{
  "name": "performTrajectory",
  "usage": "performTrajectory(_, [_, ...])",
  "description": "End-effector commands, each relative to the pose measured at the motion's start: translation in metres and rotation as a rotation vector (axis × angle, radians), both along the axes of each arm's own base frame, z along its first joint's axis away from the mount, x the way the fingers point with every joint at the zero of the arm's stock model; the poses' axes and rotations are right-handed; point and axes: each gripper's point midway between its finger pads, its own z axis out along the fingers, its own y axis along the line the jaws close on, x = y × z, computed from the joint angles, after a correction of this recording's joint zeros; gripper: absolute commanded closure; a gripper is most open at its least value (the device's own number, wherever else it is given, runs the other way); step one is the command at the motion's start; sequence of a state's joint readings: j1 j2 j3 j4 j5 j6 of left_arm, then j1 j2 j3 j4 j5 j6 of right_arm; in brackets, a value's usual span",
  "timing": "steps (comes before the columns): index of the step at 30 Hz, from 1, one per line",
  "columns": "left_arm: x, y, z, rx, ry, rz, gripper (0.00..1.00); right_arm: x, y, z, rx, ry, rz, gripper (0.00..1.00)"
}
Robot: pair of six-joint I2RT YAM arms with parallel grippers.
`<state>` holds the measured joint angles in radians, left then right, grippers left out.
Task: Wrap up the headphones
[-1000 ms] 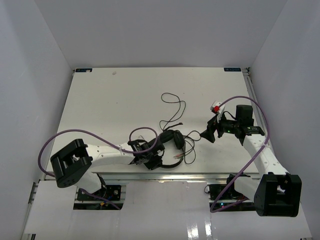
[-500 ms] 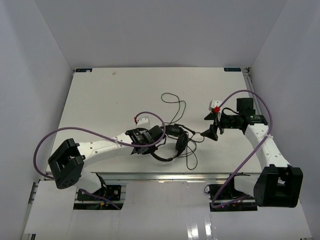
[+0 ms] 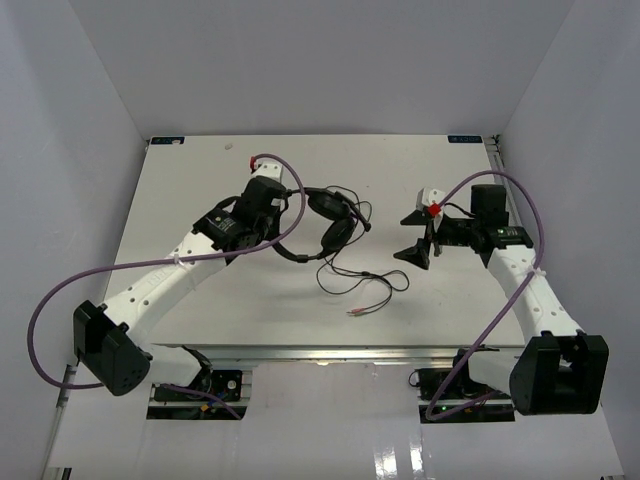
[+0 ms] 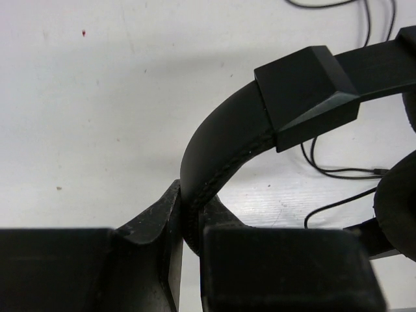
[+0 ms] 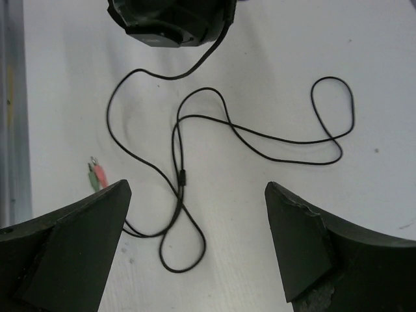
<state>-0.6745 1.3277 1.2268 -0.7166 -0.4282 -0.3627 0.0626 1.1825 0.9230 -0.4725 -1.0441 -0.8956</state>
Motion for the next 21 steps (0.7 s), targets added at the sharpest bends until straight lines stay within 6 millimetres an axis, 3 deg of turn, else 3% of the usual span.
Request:
performTrajectory(1, [0.01, -0.02, 0.066, -0.104, -0.132, -0.105, 1.0, 0.017, 0.027, 0.041, 0.178, -0.004, -0.14, 0.1])
performTrajectory(5, [0.007, -0.027, 0.099, -0.217, -0.17, -0.101, 1.0, 0.022, 0.049, 0.051, 0.291, 0.118, -0.207, 0.1])
performTrajectory(11, [-0.002, -0.031, 0.159, -0.4, -0.245, -0.092, 1.0, 0.01, 0.079, 0.072, 0.4, 0.117, -0.033, 0.1])
performTrajectory(16, [-0.003, -0.03, 0.186, -0.485, -0.27, -0.052, 1.0, -0.018, 0.093, 0.098, 0.488, 0.122, 0.189, 0.1])
performTrajectory(21, [-0.001, -0.025, 0.206, -0.518, -0.313, -0.024, 1.0, -0.028, 0.099, 0.097, 0.484, 0.208, 0.259, 0.1])
